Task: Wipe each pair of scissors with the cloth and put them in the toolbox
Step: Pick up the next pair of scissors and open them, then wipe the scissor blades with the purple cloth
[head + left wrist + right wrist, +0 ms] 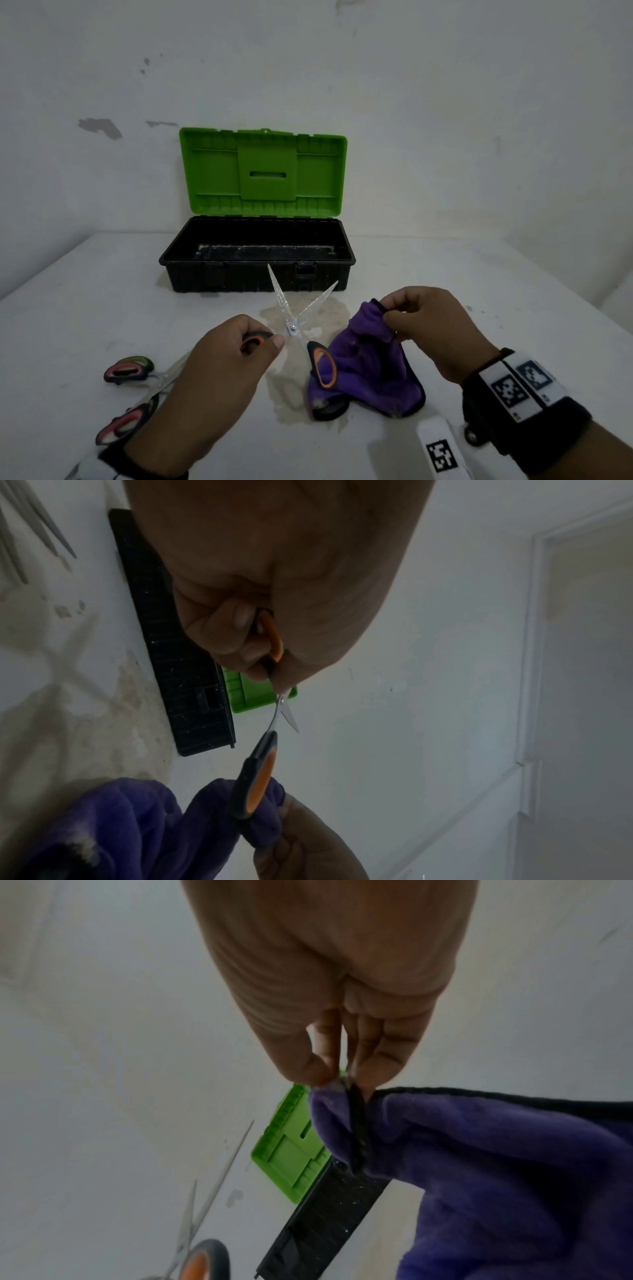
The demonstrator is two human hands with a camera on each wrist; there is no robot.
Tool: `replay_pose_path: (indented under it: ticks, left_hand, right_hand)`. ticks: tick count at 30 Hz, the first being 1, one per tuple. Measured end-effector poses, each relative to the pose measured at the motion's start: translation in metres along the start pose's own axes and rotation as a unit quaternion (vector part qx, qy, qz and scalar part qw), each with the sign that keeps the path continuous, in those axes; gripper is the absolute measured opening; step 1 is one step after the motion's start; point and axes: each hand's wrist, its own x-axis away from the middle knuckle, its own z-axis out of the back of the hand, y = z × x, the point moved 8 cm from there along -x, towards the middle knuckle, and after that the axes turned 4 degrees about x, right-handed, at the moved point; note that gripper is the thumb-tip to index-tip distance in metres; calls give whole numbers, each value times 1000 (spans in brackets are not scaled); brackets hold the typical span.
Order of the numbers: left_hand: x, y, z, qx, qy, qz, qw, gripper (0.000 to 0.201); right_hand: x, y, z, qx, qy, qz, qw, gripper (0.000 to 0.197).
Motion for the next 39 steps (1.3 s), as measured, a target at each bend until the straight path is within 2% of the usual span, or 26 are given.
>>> replay_pose_path:
  ticks: [4,8,13,16,19,20,23,25,28,30,33,37,39]
  left_hand:
    - [0,1,5,1,2,-1,1000,13]
    - [3,-4,4,9,-4,8,1000,15]
    - [7,-9,-2,-10,-18,-1,1000,16]
    - [10,-8,-7,-19,-27,-10,999,17]
    - [10,-10,-11,-10,-34,-13,999,17]
    - [10,-12,-12,-7,-35,-12,999,17]
    - [11,-16,-11,-15,-34,-18,999,16]
    - [12,-18,-9,-16,-33,-19,999,15]
    - [13,-20,-6,-28,-29,-19,999,15]
    - [14,-19,-5,-38,-27,-20,999,15]
    - [14,-16,-2,-43,-25,-20,999,15]
    - [11,-12,2,-54,-17,-17,998,16]
    - [7,-9,6,-49,-7,-16,999,16]
  right_hand:
    - [-2,12,-14,23,-93,-62,993,23]
    - [1,26,-19,134,-98,-83,983,11]
    - [12,37,-26,209,-132,-73,966,19]
    - [15,35,-32,237,-120,-38,963,14]
    - [16,25,-39,284,-77,-1,956,40]
    - [17,22,-41,292,-61,7,954,43]
    - [20,12,-48,298,-37,23,953,42]
    - [23,8,-54,332,-41,44,941,39]
    - [27,8,-66,386,-76,64,917,26]
    - [26,8,-68,399,-66,66,912,19]
    - [23,10,-64,388,-51,58,918,19]
    - [18,4,-53,335,-44,62,939,9]
    - [19,-9,-40,310,-17,82,947,14]
